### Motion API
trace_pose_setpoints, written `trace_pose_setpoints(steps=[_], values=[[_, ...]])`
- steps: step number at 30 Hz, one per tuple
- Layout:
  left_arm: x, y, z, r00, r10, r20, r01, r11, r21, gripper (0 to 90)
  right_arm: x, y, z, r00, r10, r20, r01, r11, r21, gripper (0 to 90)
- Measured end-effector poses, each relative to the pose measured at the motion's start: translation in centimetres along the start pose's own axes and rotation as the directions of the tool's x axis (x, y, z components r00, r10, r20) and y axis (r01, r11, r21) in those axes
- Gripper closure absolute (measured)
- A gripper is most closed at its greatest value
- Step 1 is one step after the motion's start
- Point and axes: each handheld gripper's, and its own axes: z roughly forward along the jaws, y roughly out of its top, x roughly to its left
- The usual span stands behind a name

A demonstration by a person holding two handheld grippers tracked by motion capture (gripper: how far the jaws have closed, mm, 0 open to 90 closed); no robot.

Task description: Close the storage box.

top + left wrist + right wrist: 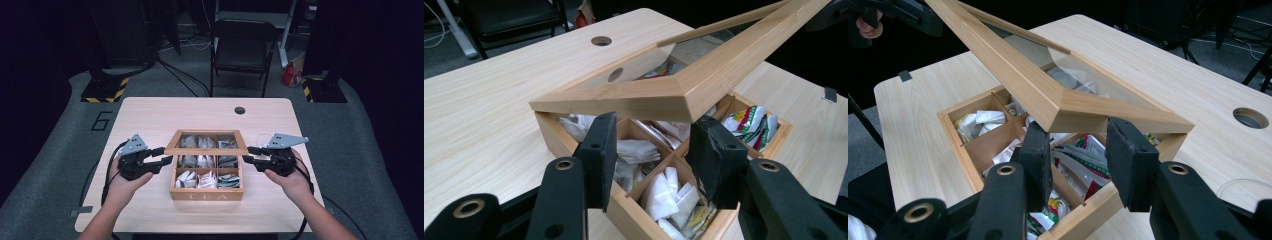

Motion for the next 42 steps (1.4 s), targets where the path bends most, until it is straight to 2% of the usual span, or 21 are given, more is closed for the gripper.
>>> trace_pose_setpoints(steps=[8,12,15,18,27,36,42], values=[[-0.7,-1.0,0.1,1.0,-0.004,0.005,0.004,1.0,-0.003,54.6,0.6,-1.1,0.1,1.0,-0.005,0.002,0.005,1.0,0.002,62.3],[-0.8,-1.4,0.2,1.0,-0.005,0.005,0.005,1.0,0.005,54.6,0.9,-1.9,0.2,1.0,0.01,0.0,-0.01,1.0,0.004,62.2],[-0.9,-1.7,0.3,0.9999,-0.013,0.005,0.013,0.9999,0.004,54.6,1.0,-2.4,0.3,1.0,0.004,-0.002,-0.004,1.0,0.006,62.2],[-1.0,-1.9,0.4,1.0,-0.005,0.001,0.005,0.9999,0.01,54.5,1.2,-2.6,0.4,0.9999,0.011,0.0,-0.011,1.0,0.009,62.2],[-1.3,-2.8,0.4,0.9999,-0.015,0.007,0.015,0.9999,0.008,54.7,1.5,-3.4,0.6,0.9997,0.025,-0.006,-0.025,1.0,0.007,59.5],[-1.6,-3.9,0.8,0.9999,-0.017,0.003,0.016,0.9996,0.022,54.6,2.2,-4.3,0.8,0.9996,-0.019,0.021,0.019,1.0,0.025,57.9],[-1.6,-4.6,1.0,0.9999,-0.011,0.013,0.011,0.9993,0.036,54.7,2.4,-5.1,1.1,0.9999,0.0,0.013,0.0,1.0,0.029,57.2]])
